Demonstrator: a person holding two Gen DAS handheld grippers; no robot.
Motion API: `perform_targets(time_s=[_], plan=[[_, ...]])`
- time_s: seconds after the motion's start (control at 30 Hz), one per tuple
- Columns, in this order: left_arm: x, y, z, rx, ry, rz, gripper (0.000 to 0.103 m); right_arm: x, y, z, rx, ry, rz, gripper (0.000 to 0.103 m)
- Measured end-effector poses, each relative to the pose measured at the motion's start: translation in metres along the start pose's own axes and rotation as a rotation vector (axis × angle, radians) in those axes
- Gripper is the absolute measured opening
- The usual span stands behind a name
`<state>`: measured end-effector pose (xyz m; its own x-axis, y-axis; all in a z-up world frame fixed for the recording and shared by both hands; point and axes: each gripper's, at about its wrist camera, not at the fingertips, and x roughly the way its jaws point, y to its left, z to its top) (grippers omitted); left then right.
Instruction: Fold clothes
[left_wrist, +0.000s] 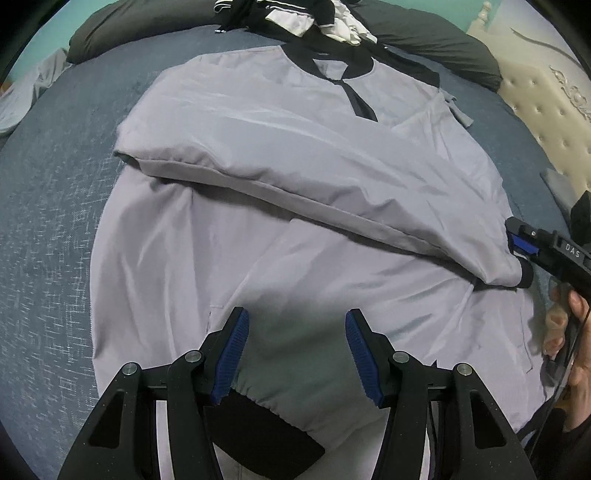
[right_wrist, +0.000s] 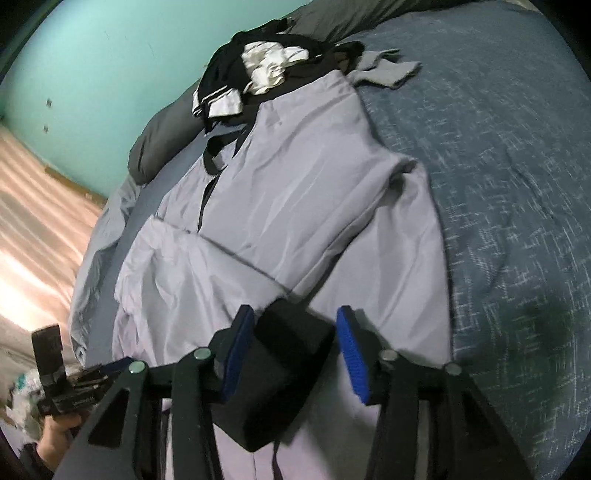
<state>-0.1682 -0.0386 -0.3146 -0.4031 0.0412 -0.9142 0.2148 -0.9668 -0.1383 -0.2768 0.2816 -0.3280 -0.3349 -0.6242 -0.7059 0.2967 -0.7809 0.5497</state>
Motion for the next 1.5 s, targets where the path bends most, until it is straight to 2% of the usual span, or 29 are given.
perform_targets(time_s=[0.03, 0.1, 0.2, 0.33, 0.5, 0.67, 0.87, 1.07, 1.17, 1.23, 1.4, 1.5], plan=[[0.001, 0.000, -0.001, -0.002, 0.001, -0.001, 0.059, 0.000, 0.000, 0.000, 0.000, -0.001, -0.003, 0.033], [0.002, 0.000, -0.001, -0.003, 0.004, 0.004, 0.059, 0.000, -0.001, 0.000, 0.005, -0.006, -0.008, 0.016], [0.003, 0.001, -0.002, -0.003, 0.003, 0.014, 0.059, -0.004, 0.002, 0.000, -0.011, -0.026, -0.016, 0.006], [-0.001, 0.007, -0.003, -0.032, -0.009, 0.023, 0.059, -0.033, 0.000, -0.004, 0.000, -0.082, 0.002, 0.005], [-0.019, 0.021, -0.001, -0.072, -0.061, 0.059, 0.059, -0.070, -0.002, -0.009, 0.015, -0.154, 0.026, 0.005], [-0.032, 0.042, 0.008, -0.118, -0.107, 0.134, 0.058, -0.103, -0.017, -0.016, 0.043, -0.202, 0.004, 0.005], [-0.033, 0.062, 0.029, -0.108, -0.112, 0.218, 0.058, -0.108, -0.039, -0.023, 0.093, -0.192, 0.005, 0.005], [-0.025, 0.076, 0.054, -0.100, -0.123, 0.274, 0.058, -0.102, -0.041, -0.022, 0.096, -0.176, 0.018, 0.005], [-0.018, 0.080, 0.065, -0.063, -0.112, 0.304, 0.057, -0.098, -0.044, -0.022, 0.114, -0.165, 0.038, 0.005], [-0.012, 0.083, 0.072, -0.038, -0.105, 0.324, 0.054, -0.095, -0.044, -0.021, 0.120, -0.155, 0.052, 0.005], [0.002, 0.089, 0.088, 0.024, -0.085, 0.362, 0.027, -0.089, -0.037, -0.021, 0.103, -0.131, 0.060, 0.005], [0.007, 0.092, 0.093, 0.034, -0.091, 0.346, 0.022, -0.085, -0.033, -0.021, 0.090, -0.121, 0.060, 0.005]])
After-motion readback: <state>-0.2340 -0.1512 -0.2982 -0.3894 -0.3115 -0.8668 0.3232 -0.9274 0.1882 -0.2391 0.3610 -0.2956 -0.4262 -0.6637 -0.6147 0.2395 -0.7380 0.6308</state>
